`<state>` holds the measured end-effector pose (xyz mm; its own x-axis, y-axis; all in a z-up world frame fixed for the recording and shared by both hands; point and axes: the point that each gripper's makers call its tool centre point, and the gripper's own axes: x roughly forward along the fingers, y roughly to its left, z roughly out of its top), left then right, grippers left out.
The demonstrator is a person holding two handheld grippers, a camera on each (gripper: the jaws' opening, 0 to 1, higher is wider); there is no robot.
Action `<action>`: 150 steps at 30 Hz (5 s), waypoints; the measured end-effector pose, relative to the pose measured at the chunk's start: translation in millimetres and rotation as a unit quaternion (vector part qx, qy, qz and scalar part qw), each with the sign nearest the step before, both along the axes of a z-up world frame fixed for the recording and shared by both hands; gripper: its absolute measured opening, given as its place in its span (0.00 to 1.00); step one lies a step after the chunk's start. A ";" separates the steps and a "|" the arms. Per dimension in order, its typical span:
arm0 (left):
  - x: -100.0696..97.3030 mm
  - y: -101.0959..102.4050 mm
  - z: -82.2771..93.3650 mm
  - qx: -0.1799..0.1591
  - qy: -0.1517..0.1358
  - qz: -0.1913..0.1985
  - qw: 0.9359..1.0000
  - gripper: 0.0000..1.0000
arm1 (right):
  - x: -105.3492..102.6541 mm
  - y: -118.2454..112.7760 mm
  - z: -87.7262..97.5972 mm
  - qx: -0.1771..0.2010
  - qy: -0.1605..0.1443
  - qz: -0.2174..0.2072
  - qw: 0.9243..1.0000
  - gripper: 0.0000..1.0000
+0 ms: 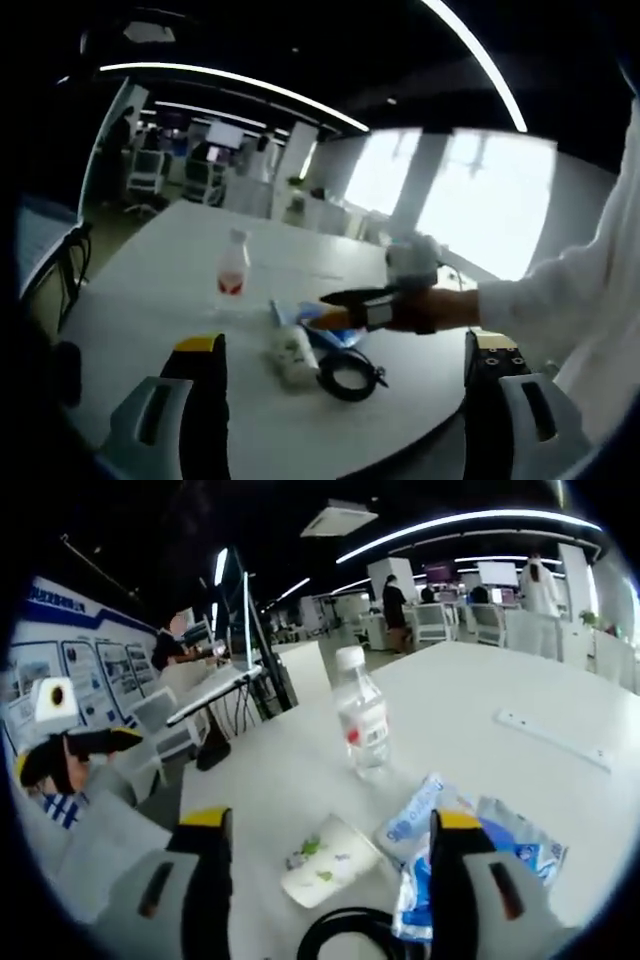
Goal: Arrange the tabletop items into an orderly group along one side of the table until the central work area is clear of visible clutter.
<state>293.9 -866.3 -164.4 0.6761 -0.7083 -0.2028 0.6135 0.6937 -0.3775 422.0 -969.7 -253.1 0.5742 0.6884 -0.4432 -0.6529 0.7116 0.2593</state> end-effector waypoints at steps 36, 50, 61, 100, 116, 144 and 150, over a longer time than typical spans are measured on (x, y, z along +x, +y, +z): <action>-34.9 16.1 -52.2 0.036 0.055 0.019 0.998 0.94 | -9.6 31.0 -21.1 -0.030 0.034 0.081 0.996 0.63; -35.5 14.9 -58.5 0.040 0.054 0.012 0.998 0.92 | 3.5 32.6 -43.7 -0.070 0.062 0.140 0.986 0.40; -31.9 19.8 -58.3 0.028 0.056 0.028 0.998 0.92 | -11.1 31.6 -52.7 -0.050 0.090 0.149 0.984 0.14; -26.8 26.8 -60.2 0.034 0.049 0.047 0.997 0.93 | 5.2 40.0 11.8 -0.090 -0.112 0.191 0.971 0.00; -26.5 27.4 -63.4 0.054 0.043 0.043 0.997 0.96 | 55.0 40.4 18.0 -0.114 -0.161 0.137 0.971 0.00; -22.0 33.7 -66.1 0.036 0.064 0.060 0.995 0.96 | 101.0 34.8 -6.0 -0.134 -0.161 0.086 0.974 0.00; -21.6 33.5 -66.2 0.034 0.066 0.062 0.995 0.96 | 96.8 39.7 -14.8 -0.148 -0.160 0.104 0.970 0.00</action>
<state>272.3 -832.9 -230.5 0.7217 -0.6026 -0.3407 0.4694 0.7877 -0.3990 518.8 -930.0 -267.9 0.5773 0.6741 -0.4608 -0.8040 0.5677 -0.1768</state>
